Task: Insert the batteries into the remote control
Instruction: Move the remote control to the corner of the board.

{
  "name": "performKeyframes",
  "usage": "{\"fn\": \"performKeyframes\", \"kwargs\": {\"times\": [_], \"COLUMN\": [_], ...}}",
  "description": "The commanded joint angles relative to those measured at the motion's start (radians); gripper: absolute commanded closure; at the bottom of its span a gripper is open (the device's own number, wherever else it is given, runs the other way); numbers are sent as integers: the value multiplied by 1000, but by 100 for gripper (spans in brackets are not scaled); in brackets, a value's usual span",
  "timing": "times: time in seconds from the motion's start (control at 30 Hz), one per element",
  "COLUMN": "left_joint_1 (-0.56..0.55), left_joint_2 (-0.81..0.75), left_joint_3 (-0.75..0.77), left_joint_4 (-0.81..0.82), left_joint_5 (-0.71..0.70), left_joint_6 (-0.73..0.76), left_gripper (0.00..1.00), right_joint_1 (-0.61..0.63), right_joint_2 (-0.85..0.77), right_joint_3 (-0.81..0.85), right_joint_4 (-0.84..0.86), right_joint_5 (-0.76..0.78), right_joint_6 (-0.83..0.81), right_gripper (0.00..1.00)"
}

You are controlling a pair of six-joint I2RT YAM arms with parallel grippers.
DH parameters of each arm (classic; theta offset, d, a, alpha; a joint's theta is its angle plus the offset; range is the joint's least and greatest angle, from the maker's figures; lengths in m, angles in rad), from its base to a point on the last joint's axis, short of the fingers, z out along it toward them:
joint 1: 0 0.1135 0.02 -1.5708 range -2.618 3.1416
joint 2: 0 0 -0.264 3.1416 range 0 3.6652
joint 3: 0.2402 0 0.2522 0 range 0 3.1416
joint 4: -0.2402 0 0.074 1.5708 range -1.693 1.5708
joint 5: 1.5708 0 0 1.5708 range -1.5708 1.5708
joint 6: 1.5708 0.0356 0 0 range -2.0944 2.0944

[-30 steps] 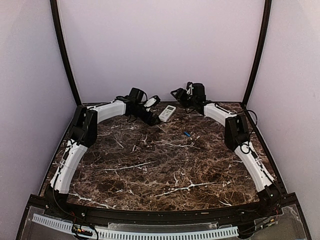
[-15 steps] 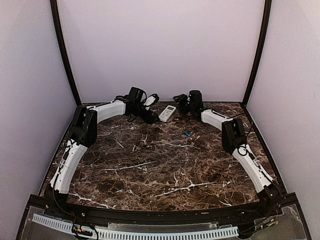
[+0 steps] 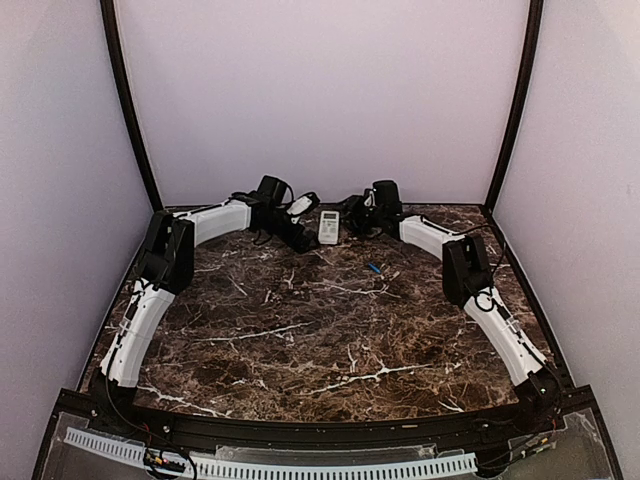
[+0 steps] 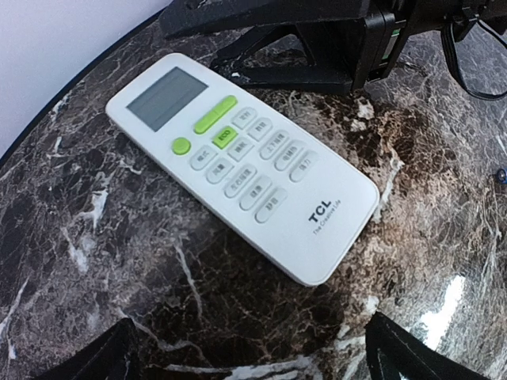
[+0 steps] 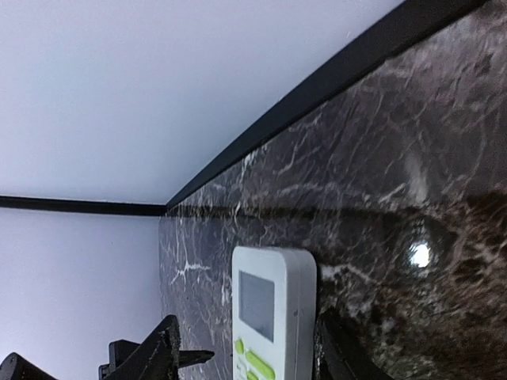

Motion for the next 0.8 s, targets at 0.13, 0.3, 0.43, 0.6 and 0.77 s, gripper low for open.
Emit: {"fn": "performKeyframes", "kwargs": {"times": [0.13, 0.3, 0.43, 0.6, 0.77], "left_joint_1": [-4, -3, 4, 19, 25], "left_joint_2": [-96, -102, -141, -263, -285], "left_joint_3": [-19, -30, -68, -246, -287], "left_joint_4": [-55, -52, -115, -48, 21], "left_joint_5": [52, 8, 25, 30, 5], "left_joint_6": [-12, -87, -110, -209, -301], "left_gripper": [1, 1, 2, 2, 1], "right_joint_1": [81, 98, 101, 127, 135], "right_joint_2": [-21, -59, -77, -92, -148], "right_joint_3": [-23, -76, -98, -101, -152], "right_joint_4": [-80, -91, -103, -94, -83], "right_joint_5": [-200, -180, -223, -305, -341], "right_joint_6": [-62, -61, -50, -32, -68], "right_gripper": [46, 49, 50, 48, 48]}}
